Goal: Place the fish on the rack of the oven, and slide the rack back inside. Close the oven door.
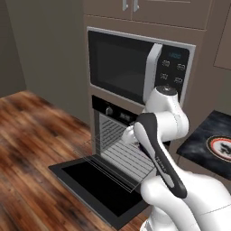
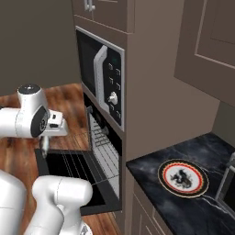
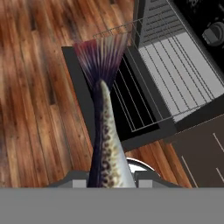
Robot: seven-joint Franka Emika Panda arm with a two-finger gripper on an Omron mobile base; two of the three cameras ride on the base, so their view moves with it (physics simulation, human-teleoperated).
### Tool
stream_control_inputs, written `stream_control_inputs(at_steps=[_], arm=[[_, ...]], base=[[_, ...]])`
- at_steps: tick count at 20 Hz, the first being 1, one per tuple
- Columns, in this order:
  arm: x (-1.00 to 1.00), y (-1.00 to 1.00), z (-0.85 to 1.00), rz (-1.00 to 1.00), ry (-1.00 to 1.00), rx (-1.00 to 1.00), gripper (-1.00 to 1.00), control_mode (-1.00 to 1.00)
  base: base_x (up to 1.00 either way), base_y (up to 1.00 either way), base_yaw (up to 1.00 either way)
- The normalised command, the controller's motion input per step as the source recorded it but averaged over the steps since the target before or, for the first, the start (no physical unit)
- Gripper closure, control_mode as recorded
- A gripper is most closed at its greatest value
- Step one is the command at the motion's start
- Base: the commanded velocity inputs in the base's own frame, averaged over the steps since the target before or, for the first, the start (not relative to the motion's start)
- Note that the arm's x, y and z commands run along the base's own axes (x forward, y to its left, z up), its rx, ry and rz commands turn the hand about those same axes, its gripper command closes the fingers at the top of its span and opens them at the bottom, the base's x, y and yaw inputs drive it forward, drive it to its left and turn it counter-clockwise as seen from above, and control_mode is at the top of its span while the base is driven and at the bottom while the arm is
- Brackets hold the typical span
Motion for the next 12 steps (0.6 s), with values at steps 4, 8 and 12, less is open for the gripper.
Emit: stream_control_inputs(at_steps=[4, 8, 12], arm=[[0.01, -0.20, -0.22, 0.00, 0.00, -0.02, 1.00, -1.00], [0.29, -0.16, -0.36, 0.00, 0.02, -0.02, 1.00, -1.00], [0.50, -0.26, -0.51, 0.00, 0.06, -0.02, 1.00, -1.00]], base=[[0.00, -0.05, 0.00], [0.00, 0.00, 0.00], [0.00, 0.00, 0.00]])
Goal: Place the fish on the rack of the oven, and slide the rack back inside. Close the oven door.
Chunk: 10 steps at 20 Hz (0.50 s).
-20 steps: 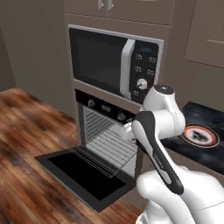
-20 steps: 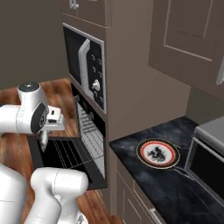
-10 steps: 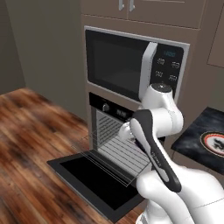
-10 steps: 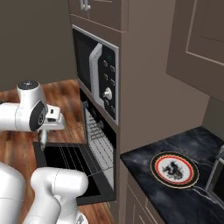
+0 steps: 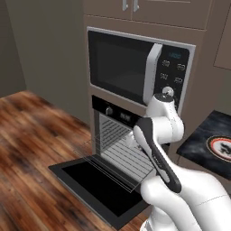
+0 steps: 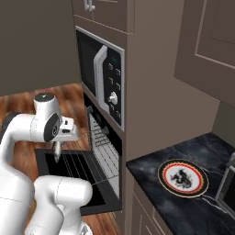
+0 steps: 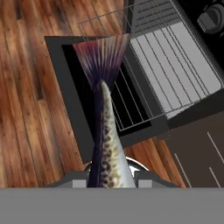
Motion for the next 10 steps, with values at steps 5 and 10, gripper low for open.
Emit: stream_control_inputs(at_steps=[5, 10], arm=[[0.37, -0.32, -0.54, 0.00, 0.03, -0.01, 1.00, -1.00], [0.30, -0.27, -0.55, 0.00, 0.00, -0.01, 1.00, -1.00]], base=[[0.00, 0.00, 0.00], [0.00, 0.00, 0.00]])
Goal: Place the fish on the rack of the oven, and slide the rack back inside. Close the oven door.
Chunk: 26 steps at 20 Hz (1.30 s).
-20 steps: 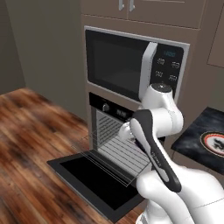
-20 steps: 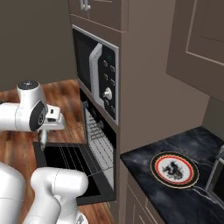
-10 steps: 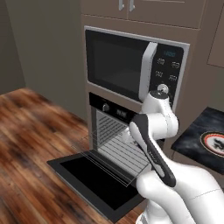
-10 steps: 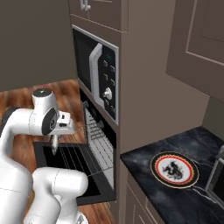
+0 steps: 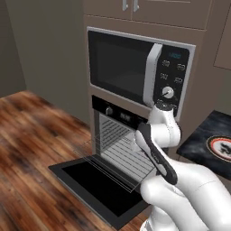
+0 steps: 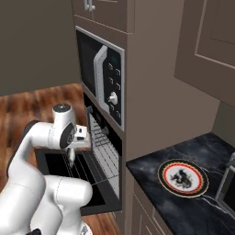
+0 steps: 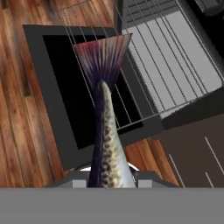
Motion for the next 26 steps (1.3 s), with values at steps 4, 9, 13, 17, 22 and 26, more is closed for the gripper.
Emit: stream_control_inputs(at_steps=[4, 9, 13, 17, 22, 26], arm=[[0.34, -0.03, -0.43, 0.00, 0.00, -0.03, 1.00, -1.00], [0.40, 0.19, -0.27, 0.00, 0.00, -0.05, 1.00, -1.00], [0.60, 0.42, -0.16, 0.00, 0.00, -0.05, 1.00, -1.00], [0.66, 0.40, -0.16, 0.00, 0.00, -0.06, 1.00, -1.00], [0.60, 0.13, -0.29, 0.00, 0.00, -0.05, 1.00, -1.00], [0.55, 0.00, -0.36, 0.00, 0.00, -0.03, 1.00, -1.00]], base=[[0.00, 0.00, 0.00], [0.00, 0.00, 0.00], [0.00, 0.00, 0.00], [0.00, 0.00, 0.00], [0.00, 0.00, 0.00], [0.00, 0.00, 0.00]])
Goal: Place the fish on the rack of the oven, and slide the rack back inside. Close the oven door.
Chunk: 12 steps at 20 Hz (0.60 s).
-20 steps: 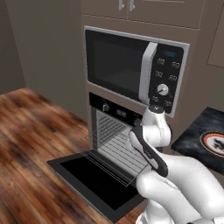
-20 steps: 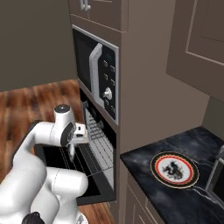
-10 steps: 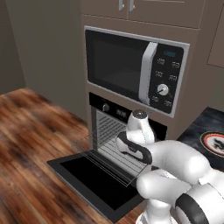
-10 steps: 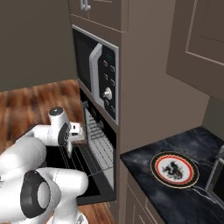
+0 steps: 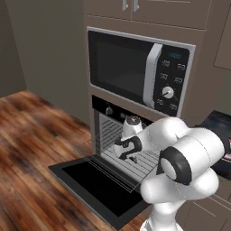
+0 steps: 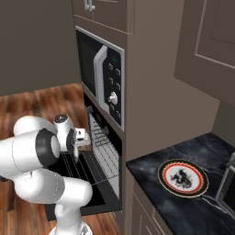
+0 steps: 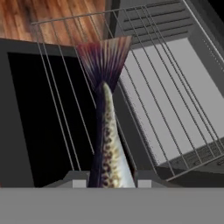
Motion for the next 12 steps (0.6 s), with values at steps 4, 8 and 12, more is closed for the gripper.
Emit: stream_control_inputs(at_steps=[4, 8, 12], arm=[[0.47, 0.00, -0.42, 0.00, 0.00, -0.01, 1.00, -1.00], [0.36, 0.00, -0.40, 0.00, 0.00, 0.00, 1.00, -1.00], [0.33, 0.00, -0.35, 0.00, 0.00, 0.00, 1.00, -1.00]], base=[[0.00, 0.00, 0.00], [0.00, 0.00, 0.00], [0.00, 0.00, 0.00]])
